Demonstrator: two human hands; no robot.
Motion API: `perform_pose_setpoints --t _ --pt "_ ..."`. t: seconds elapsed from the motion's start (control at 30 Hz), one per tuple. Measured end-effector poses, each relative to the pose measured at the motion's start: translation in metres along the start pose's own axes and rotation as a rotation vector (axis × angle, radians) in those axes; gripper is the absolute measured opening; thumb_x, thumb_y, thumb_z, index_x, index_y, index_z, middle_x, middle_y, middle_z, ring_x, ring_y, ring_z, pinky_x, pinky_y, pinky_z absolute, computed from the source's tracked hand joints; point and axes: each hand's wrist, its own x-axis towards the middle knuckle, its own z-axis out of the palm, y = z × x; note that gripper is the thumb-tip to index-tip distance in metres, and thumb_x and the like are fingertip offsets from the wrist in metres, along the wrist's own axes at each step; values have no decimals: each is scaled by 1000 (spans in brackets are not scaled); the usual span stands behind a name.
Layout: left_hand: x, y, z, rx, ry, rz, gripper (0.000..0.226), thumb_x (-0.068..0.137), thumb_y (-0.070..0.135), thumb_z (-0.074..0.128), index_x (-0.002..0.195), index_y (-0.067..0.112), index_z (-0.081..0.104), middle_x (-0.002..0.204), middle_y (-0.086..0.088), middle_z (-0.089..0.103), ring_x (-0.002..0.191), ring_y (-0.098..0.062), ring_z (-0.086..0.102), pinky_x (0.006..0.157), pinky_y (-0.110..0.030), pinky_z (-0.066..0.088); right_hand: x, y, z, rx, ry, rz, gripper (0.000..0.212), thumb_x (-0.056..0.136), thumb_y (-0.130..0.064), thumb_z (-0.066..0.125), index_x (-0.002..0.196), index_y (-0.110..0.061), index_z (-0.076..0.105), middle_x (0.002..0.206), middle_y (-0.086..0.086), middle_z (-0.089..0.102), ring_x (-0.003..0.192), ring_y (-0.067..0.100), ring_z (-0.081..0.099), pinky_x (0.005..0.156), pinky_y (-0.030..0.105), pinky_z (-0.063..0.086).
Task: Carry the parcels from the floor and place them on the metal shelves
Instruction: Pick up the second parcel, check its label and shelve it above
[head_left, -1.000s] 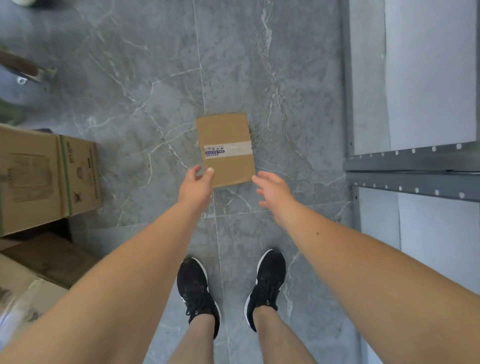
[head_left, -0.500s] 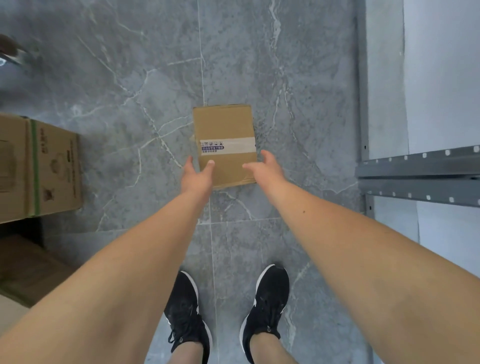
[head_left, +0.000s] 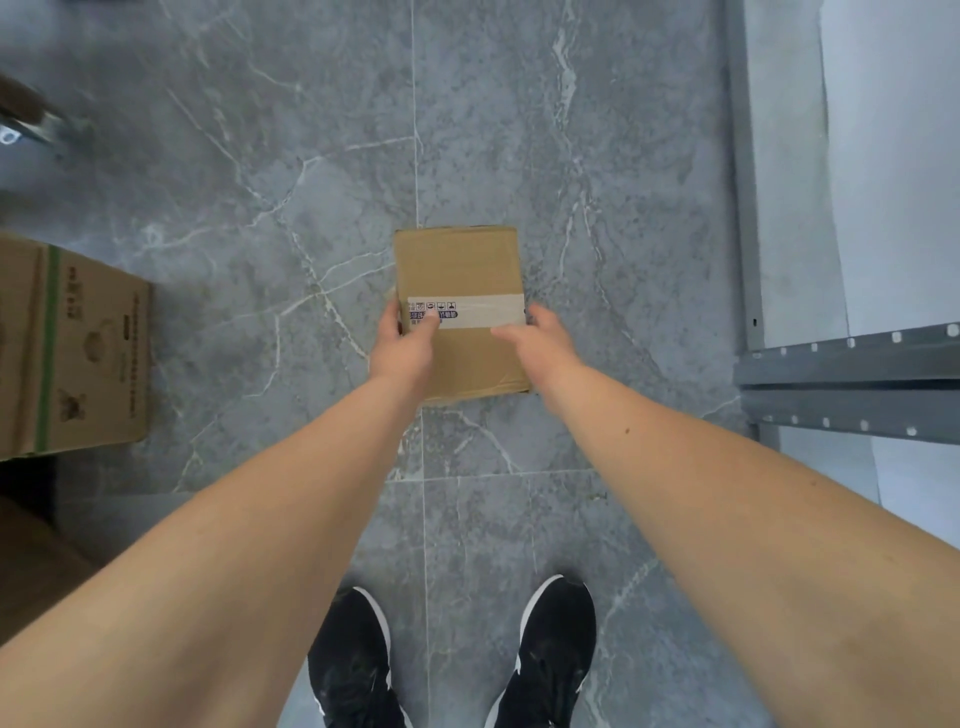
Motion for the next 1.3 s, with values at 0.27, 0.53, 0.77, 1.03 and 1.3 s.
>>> perform_pose_setpoints --t 0.27,0.53,0.77,1.03,1.3 --pt "-23 -3 -8 -70 -110 -6 82 90 28 75 164 28 39 156 2 57 134 -23 60 117 -48 47 -24 -6 -8 61 17 20 54 68 -23 76 119 -6 69 117 14 76 111 33 73 99 44 58" --pt "-84 57 -24 -83 -80 32 77 92 22 74 162 28 41 152 4 58 131 -22 60 103 -37 50 -83 -59 -32 93 26 -3 17 77 -18 75 91 -16 66 99 10 74 91 26 70 89 40 57" --pt "-162 143 -53 -33 -53 82 91 72 33 72 158 26 46 150 0 61 132 -26 61 102 -40 49 -160 -133 -63 121 45 -67 18 85 -8 75 87 -16 59 86 4 64 81 23 60 78 37 48" --pt "-282 287 -83 -80 -40 211 82 83 13 68 160 23 42 145 7 56 124 -22 55 95 -33 41 -275 -269 -115 130 43 -244 23 67 -18 74 82 -10 58 81 11 48 77 24 42 70 38 31" --pt "-405 418 -108 -107 -47 442 65 65 -1 55 127 20 62 125 -8 68 99 -22 58 67 -29 43 -379 -406 -182 128 93 -422 17 66 -24 73 71 -16 59 72 6 60 78 28 56 71 42 42"
